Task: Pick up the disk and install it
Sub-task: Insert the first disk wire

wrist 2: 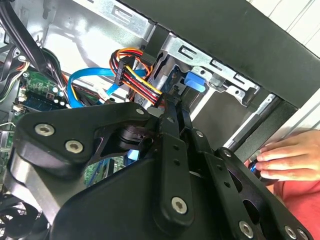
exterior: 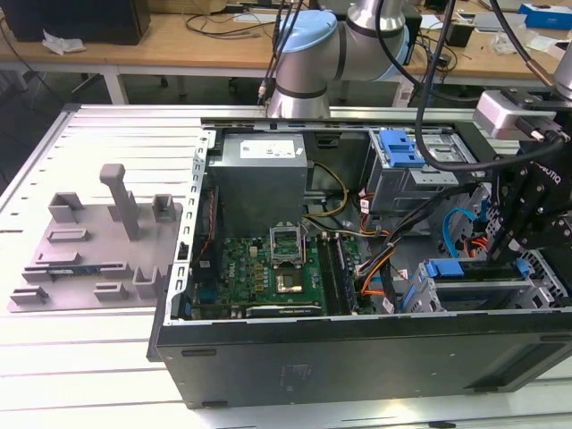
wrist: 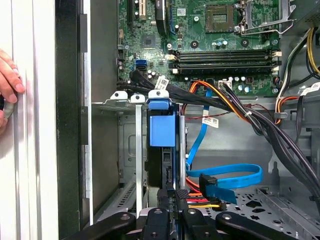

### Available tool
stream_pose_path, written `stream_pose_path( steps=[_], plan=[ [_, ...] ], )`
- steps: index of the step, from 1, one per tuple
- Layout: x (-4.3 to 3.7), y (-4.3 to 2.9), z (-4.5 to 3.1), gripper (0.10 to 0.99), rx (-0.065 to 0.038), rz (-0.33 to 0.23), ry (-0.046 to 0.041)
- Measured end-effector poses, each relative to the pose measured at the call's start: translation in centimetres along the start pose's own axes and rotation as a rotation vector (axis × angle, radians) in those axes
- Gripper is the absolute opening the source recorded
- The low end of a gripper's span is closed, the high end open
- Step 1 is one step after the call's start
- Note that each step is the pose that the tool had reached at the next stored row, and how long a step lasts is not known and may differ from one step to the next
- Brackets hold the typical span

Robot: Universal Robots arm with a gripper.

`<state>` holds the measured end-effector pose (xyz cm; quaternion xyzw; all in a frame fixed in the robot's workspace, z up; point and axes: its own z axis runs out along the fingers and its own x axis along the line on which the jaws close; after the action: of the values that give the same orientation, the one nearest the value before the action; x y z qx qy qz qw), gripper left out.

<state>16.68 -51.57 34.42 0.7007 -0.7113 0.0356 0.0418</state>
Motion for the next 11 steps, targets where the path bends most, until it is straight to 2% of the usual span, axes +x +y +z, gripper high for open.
stream_pose_path(
  steps=[11],
  plan=[
    [-0.05,-0.05,0.41,0.165,0.0,0.0,0.0002]
  ],
)
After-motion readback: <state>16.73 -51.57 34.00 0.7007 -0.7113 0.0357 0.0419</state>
